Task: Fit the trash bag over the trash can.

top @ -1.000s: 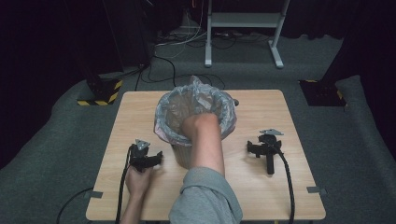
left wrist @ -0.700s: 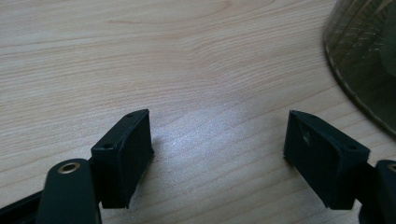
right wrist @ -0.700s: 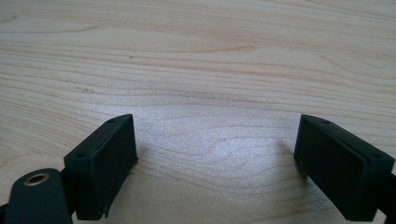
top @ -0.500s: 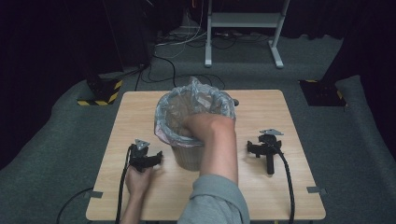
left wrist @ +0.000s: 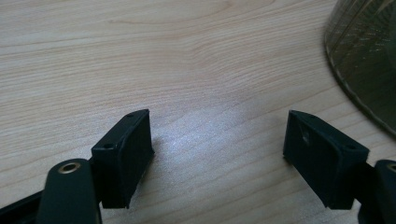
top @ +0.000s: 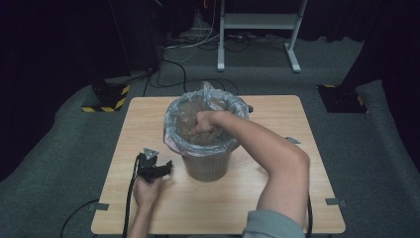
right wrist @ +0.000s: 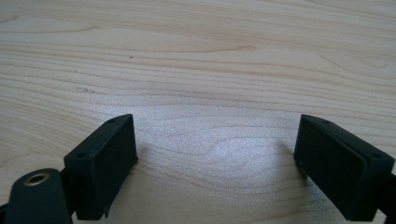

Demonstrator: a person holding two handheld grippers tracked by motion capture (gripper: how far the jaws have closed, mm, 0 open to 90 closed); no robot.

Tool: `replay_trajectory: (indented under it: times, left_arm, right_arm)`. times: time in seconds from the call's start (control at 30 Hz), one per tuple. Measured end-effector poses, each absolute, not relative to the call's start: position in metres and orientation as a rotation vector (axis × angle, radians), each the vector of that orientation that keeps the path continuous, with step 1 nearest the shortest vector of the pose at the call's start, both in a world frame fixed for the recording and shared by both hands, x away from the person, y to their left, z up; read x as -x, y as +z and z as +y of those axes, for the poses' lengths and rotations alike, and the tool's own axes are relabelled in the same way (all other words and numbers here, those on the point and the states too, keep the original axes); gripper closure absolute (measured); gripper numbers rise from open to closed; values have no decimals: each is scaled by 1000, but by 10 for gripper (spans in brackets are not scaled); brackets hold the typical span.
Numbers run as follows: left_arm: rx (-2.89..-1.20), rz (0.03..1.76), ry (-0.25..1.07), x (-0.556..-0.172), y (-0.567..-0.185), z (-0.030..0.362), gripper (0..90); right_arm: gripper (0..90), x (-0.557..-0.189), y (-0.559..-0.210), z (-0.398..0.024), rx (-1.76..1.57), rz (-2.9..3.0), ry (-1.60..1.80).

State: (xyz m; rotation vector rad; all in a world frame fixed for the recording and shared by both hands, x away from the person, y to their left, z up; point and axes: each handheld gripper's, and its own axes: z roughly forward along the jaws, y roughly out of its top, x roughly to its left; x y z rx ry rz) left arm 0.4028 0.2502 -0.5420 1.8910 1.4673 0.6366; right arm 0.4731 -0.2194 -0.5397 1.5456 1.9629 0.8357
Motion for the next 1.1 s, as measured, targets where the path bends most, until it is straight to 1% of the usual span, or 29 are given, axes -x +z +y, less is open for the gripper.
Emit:
replay_trajectory:
  times: [1.1]
  left_arm:
    - [-1895, 1468, 647, -403, -542, 249, 237]
  right_arm:
    - [129, -473, -540, -219, -1547, 1961, 838]
